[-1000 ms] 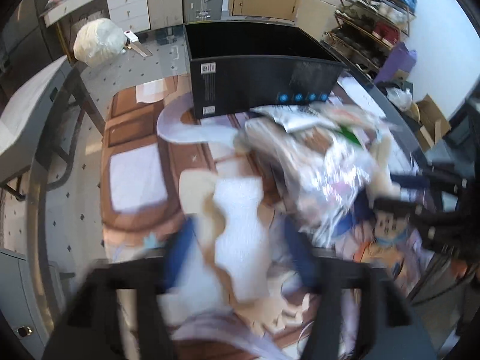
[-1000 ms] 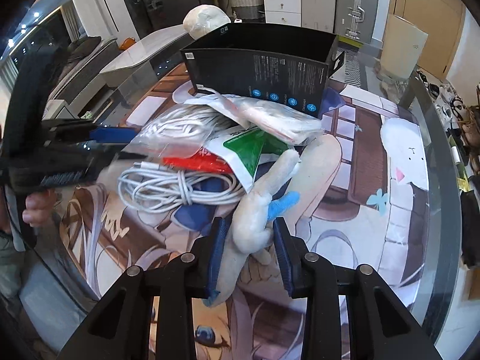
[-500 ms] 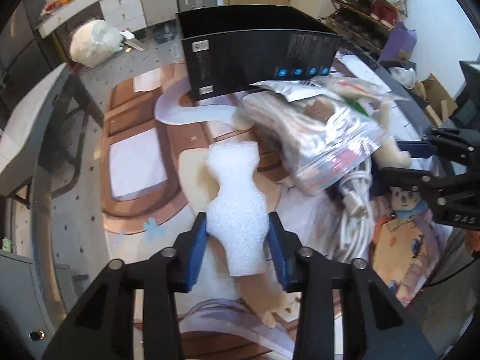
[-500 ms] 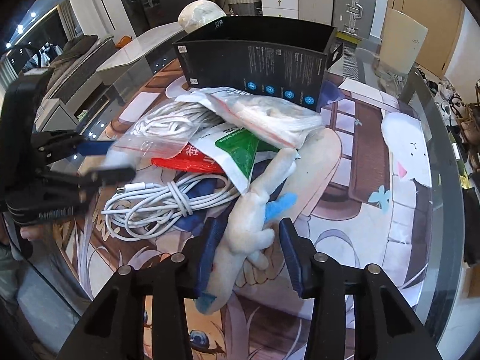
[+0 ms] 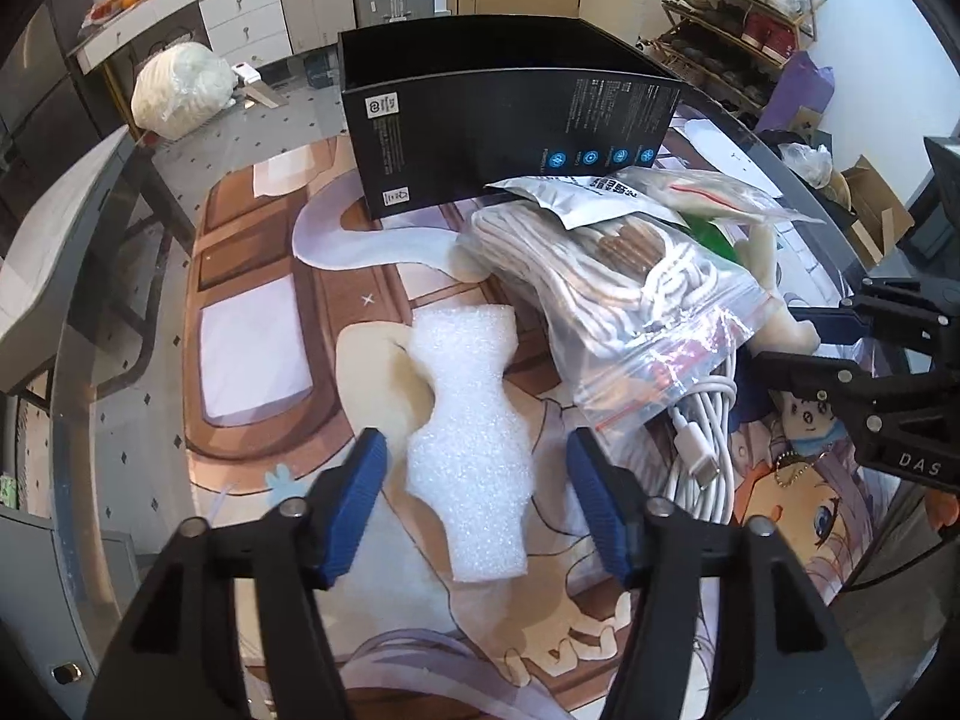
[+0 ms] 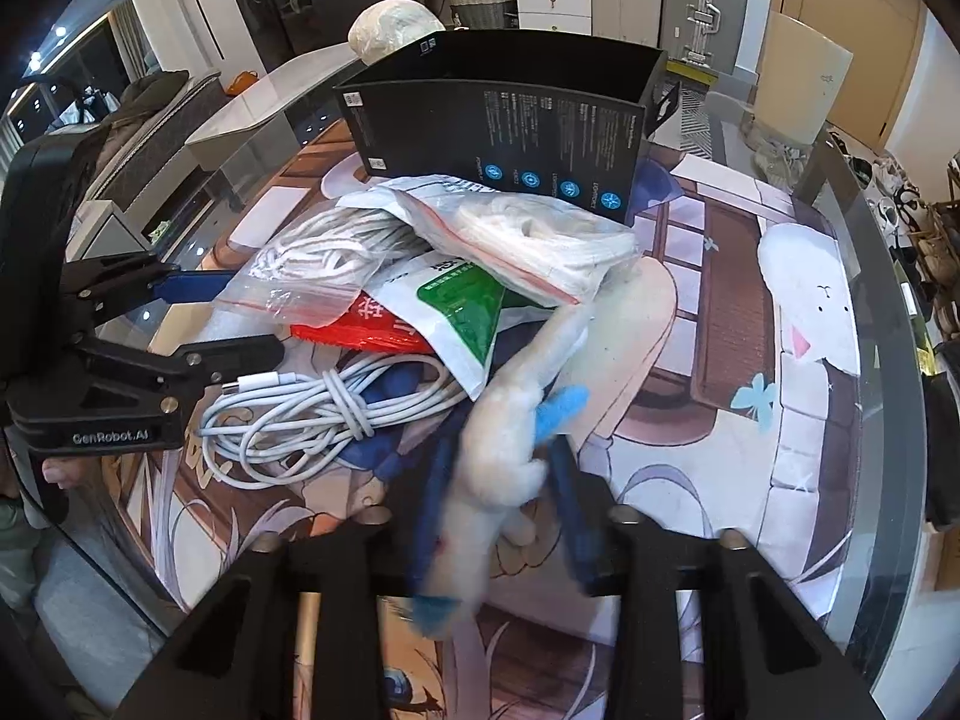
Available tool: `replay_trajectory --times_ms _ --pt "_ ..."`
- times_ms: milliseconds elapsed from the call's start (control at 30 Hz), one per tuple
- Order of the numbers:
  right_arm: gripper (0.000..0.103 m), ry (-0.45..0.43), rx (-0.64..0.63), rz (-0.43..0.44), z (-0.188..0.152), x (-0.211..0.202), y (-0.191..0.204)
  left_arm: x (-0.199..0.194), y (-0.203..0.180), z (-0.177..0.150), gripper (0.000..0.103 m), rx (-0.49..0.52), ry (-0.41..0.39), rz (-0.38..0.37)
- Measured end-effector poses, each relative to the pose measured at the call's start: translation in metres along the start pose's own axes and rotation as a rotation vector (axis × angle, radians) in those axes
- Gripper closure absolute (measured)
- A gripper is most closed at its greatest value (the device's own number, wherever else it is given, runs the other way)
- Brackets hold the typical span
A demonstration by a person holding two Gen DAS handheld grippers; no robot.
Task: Organize soft objects
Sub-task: 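Grasp and lift the white foam with the left gripper while the right gripper lifts the bunny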
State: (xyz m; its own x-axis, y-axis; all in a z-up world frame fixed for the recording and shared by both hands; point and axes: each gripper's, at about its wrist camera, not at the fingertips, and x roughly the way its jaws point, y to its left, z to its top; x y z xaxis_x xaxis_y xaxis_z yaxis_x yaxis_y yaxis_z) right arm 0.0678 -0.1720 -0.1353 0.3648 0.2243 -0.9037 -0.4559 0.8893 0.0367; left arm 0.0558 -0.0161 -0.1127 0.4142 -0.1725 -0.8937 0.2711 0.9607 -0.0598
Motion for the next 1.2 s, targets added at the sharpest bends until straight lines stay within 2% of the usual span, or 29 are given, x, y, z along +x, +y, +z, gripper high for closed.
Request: replay_trajectory --times_ms 33,100,300,500,700,867,1067,1200 --pt "0.073 -0.007 -0.008 -0.005 0.000 -0.002 0.001 0.000 0.000 0.000 0.066 -0.002 0.003 -0.009" --pt "0.076 -0.015 -0.022 -0.016 -0.001 -0.004 0.004 -0.002 -0.001 0.000 0.066 -0.001 -0.004 -0.007" --pt "0.077 -0.047 -0.018 -0.017 -0.002 -0.013 0.004 -0.011 0.001 0.000 0.066 -0.005 -0.037 -0.009" --pt "0.077 -0.145 -0.034 -0.030 0.000 -0.033 0.007 -0.027 0.000 0.002 0.067 -0.008 -0.097 0.005" --pt "0.077 -0.275 -0.046 -0.011 0.001 -0.058 0.014 -0.058 0.007 0.005 0.067 -0.028 -0.233 0.031" --pt "0.077 -0.370 -0.057 0.003 0.002 -0.076 0.018 -0.071 0.004 0.007 0.067 -0.023 -0.296 0.019" --pt "0.077 -0.522 -0.076 -0.028 -0.002 -0.102 0.024 -0.096 -0.002 0.003 0.067 0.008 -0.423 0.046" --pt "0.077 -0.648 -0.110 -0.086 -0.010 -0.121 0.035 -0.118 -0.007 -0.001 0.067 0.025 -0.545 0.058"
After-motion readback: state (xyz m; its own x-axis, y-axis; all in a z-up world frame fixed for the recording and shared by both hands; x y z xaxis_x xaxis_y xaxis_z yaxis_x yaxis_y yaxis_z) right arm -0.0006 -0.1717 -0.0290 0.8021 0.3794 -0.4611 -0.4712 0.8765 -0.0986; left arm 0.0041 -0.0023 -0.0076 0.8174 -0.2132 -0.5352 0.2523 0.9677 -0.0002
